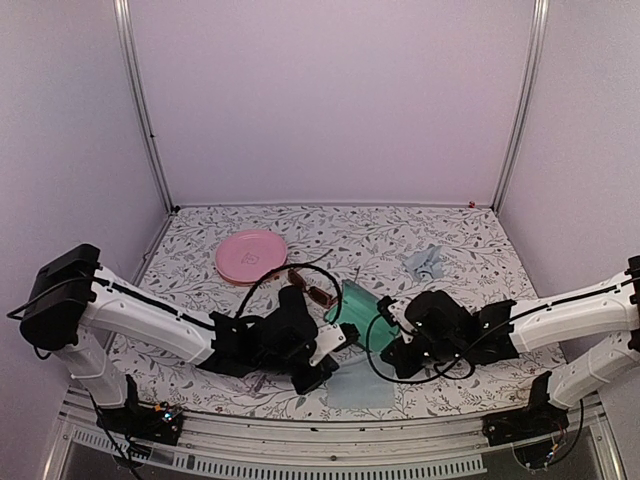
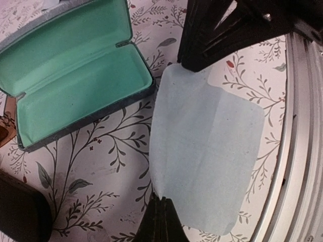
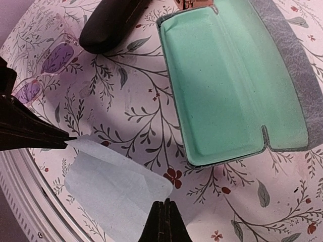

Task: Organize the sunglasses
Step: Fold the glasses cleaning cloth at the center of the board.

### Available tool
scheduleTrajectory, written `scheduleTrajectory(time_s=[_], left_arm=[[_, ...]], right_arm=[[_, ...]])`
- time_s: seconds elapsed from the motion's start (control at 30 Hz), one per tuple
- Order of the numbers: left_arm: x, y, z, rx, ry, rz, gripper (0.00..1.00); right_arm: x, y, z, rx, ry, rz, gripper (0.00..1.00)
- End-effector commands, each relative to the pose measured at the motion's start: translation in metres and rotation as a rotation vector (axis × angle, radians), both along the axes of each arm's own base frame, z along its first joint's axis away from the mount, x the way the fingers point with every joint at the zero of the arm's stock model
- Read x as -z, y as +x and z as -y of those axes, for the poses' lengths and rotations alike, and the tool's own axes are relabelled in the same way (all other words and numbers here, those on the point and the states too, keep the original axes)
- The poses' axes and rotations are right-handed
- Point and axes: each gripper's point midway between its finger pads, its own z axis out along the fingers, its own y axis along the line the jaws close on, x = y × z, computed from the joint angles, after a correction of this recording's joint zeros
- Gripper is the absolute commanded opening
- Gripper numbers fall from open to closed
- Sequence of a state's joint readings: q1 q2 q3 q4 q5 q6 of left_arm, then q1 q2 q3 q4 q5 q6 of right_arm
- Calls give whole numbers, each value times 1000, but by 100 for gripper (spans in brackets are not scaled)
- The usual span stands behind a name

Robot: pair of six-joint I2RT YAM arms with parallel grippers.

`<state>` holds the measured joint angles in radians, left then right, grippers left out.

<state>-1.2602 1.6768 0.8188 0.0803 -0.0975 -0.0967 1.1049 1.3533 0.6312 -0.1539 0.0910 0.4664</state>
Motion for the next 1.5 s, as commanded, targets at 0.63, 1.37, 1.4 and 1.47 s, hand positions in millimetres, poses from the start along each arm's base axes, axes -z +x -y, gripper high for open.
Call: scheduleTrajectory(time_s=[0.63, 1.37, 1.4, 1.47], left_arm=[[16, -27, 1, 80, -10, -39, 0], [28, -41, -1, 96, 6, -59, 0], [28, -42, -1, 98, 8, -60, 0], [30, -43, -1, 98, 14, -61, 0]], right_arm=[[15, -37, -1, -125, 94, -93, 0], [27, -53, 4, -143, 110, -132, 0], [27, -54, 3, -146, 110, -133, 0], [27, -54, 3, -145, 110, -134, 0]])
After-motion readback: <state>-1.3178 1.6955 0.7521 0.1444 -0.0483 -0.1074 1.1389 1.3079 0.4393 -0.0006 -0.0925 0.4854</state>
